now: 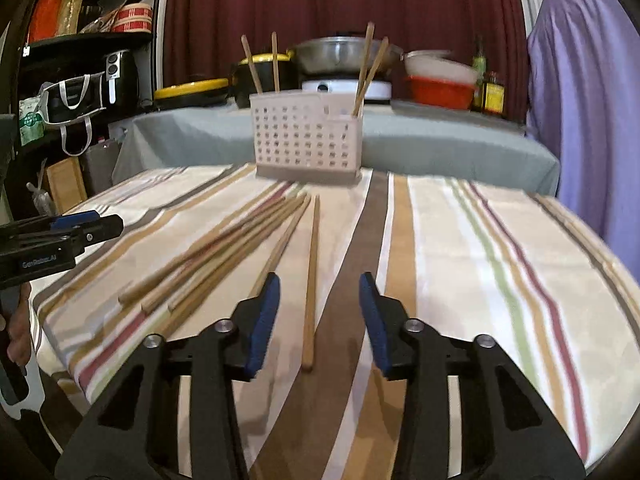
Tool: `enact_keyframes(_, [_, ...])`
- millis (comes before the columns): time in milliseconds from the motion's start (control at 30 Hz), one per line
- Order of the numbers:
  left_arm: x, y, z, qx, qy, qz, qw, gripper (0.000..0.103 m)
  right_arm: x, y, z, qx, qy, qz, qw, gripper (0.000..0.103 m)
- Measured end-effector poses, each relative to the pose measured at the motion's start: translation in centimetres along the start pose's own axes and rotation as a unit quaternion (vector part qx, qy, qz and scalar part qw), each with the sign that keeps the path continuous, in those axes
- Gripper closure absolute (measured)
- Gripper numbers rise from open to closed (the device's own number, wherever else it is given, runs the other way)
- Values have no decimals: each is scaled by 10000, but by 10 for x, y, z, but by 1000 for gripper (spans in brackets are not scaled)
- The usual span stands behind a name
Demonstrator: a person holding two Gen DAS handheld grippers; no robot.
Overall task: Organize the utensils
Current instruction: 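Return both tools to the remaining chopsticks and close each on one chopstick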
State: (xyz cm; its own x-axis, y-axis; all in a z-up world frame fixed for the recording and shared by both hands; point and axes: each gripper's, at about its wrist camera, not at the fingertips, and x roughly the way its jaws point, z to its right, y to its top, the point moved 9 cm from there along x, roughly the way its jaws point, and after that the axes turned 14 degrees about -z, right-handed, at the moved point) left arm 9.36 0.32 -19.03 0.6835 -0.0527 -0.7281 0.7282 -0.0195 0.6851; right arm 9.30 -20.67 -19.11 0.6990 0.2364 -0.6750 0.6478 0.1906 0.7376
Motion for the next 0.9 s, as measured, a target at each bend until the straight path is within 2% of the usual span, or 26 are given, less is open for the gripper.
enact_keyframes(100, [1,-8,7,93,-69,-1,9999,47,11,-11,-1,28,56,-189,9998,74])
enact_keyframes(167, [2,-13,13,161,-118,-23,9998,47,14,-14,-1,27,82,-247,9997,82])
enact_keyframes(433, [10,-28,32,352,-310,-193,9987,47,16,-18,-1,2,93,-326,9994,89])
enact_keyframes(633, [17,-28,35,362,-331,-259,9985,58,17,-19,-1,-9,83,-325,9994,89])
enact_keyframes(833, [22,-33,39,438,-464,-380,9972,74,17,-19,-1,-8,78,-322,9995,89])
enact_keyframes(900, [21,-34,43,507,-472,-370,9969,84,17,-19,-1,-12,83,-322,9994,90])
